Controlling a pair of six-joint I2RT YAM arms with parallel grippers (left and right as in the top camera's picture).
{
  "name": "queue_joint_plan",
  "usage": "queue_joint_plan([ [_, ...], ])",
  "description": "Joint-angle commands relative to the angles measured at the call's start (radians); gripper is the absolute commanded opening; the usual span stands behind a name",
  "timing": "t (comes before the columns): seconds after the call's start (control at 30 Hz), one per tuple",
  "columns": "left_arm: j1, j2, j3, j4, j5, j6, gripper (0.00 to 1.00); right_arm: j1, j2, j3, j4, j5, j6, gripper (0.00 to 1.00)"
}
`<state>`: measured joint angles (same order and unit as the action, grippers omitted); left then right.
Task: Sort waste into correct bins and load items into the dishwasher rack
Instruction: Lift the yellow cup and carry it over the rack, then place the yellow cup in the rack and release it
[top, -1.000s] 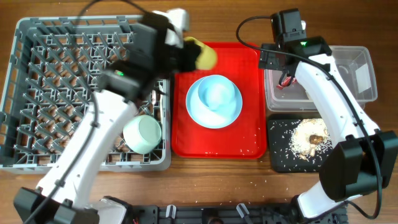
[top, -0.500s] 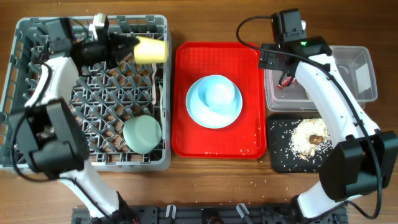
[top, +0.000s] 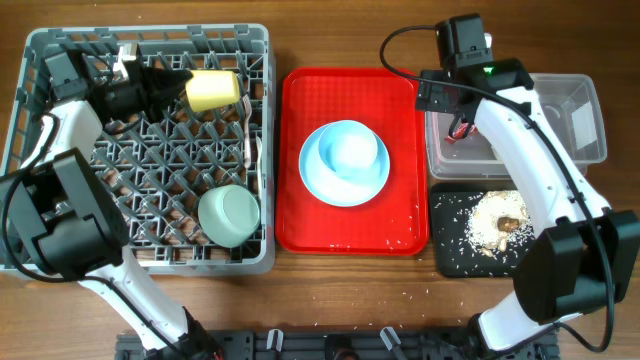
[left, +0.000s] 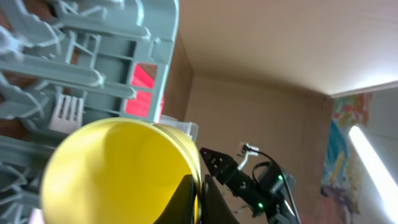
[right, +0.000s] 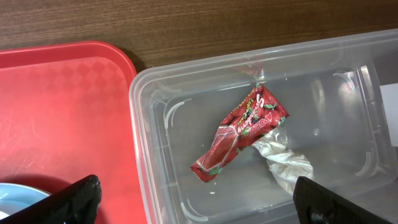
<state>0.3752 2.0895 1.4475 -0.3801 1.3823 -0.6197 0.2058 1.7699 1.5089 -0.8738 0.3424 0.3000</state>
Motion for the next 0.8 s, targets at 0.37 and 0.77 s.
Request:
queue_joint_plan([
  [0.37,-0.091,0.006,-0.011,-0.015,-0.091,0.056,0.04,-0.003,-0.007,0.006,0.003,0.023,-0.012,1.0],
  [0.77,-0.041,0.037,-0.011,-0.119,-0.347,0.154,0.11,-0.003,-0.007,0.006,0.003,0.023,-0.012,1.0],
])
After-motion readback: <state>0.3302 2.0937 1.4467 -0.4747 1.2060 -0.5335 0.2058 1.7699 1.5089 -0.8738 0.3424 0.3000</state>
